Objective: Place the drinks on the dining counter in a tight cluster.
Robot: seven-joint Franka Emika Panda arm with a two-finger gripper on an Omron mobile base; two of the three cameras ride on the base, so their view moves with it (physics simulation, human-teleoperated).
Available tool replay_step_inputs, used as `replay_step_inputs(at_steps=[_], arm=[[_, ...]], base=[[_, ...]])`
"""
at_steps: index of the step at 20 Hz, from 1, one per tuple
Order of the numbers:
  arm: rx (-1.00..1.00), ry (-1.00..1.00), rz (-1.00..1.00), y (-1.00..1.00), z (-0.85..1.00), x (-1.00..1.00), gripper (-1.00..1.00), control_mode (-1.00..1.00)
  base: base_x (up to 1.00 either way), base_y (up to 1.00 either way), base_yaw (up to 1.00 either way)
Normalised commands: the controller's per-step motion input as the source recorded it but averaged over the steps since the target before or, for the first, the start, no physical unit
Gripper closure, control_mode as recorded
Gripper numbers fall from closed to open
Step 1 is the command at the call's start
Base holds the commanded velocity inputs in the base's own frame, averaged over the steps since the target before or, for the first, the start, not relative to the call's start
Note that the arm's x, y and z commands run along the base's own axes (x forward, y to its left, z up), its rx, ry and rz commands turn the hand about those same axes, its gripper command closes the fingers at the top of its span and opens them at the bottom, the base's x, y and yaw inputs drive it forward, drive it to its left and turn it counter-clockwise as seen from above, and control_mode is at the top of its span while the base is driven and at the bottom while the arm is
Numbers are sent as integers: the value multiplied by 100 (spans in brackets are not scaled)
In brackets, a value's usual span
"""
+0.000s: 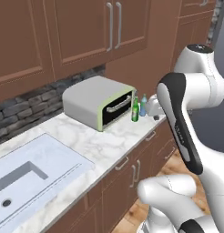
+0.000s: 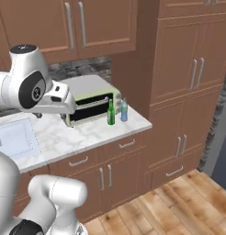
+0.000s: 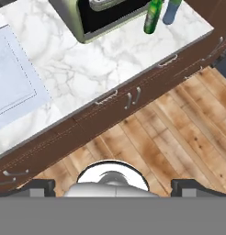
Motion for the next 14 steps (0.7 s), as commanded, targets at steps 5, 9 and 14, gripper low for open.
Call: replay_step_inputs(at_steps=[5,9,14], arm=[[0,0,0,0,0,0,-100,100],[0,0,0,0,0,0,-100,100],[0,0,0,0,0,0,-100,100]], base=[[30,-96,28],[12,-57,4],[54,-2,0]])
